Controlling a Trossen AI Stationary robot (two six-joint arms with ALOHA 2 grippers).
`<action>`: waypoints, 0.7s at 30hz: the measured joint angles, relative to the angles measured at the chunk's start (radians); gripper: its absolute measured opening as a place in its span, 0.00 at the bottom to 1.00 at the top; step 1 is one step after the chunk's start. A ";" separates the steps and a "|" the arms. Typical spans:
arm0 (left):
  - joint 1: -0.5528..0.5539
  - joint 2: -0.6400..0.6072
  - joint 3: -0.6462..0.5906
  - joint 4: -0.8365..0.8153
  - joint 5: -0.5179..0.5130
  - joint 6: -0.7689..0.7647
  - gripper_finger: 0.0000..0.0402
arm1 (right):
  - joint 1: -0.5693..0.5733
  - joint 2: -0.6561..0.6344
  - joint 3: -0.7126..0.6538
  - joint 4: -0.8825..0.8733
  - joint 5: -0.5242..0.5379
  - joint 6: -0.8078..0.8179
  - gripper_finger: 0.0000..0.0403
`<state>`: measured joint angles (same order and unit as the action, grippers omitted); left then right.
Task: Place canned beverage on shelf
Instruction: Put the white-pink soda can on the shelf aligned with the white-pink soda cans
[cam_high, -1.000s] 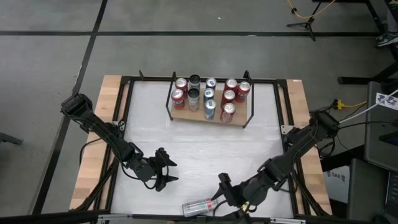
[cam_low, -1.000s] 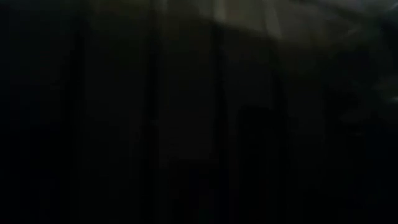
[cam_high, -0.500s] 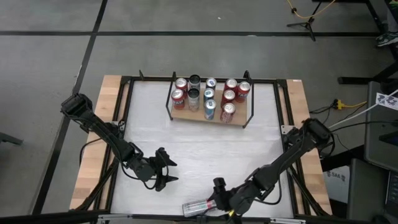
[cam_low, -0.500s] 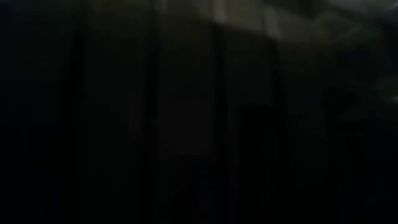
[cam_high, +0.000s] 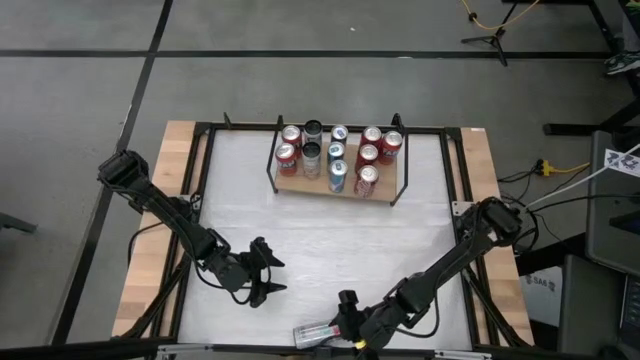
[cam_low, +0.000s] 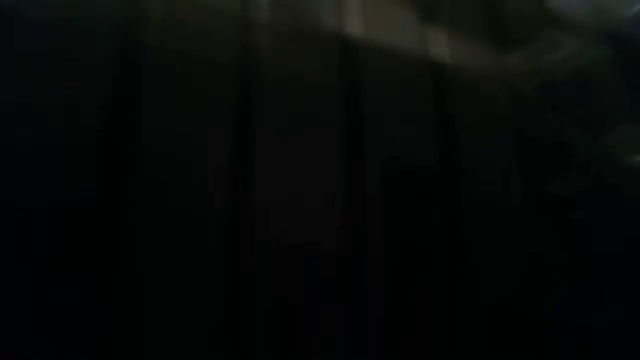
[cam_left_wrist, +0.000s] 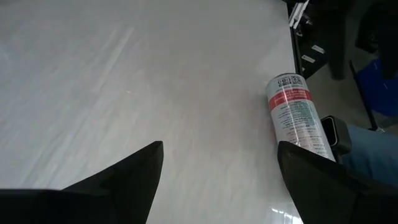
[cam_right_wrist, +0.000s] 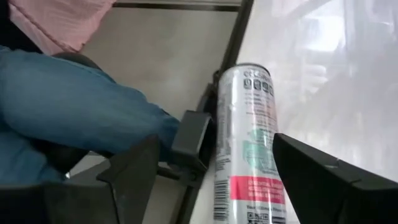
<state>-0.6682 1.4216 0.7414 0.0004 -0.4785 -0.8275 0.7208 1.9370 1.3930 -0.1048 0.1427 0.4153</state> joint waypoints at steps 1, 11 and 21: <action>0.000 0.000 0.000 0.000 0.000 0.000 0.77 | 0.000 0.007 0.000 -0.001 0.008 0.000 0.75; 0.000 0.000 0.000 0.000 0.001 0.000 0.77 | 0.000 0.047 0.001 -0.086 0.094 -0.001 0.75; 0.000 0.000 0.000 0.000 0.001 0.000 0.77 | 0.000 0.046 0.001 -0.130 0.065 -0.001 0.75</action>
<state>-0.6682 1.4212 0.7414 0.0002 -0.4774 -0.8273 0.7208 1.9835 1.3941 -0.2347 0.2077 0.4146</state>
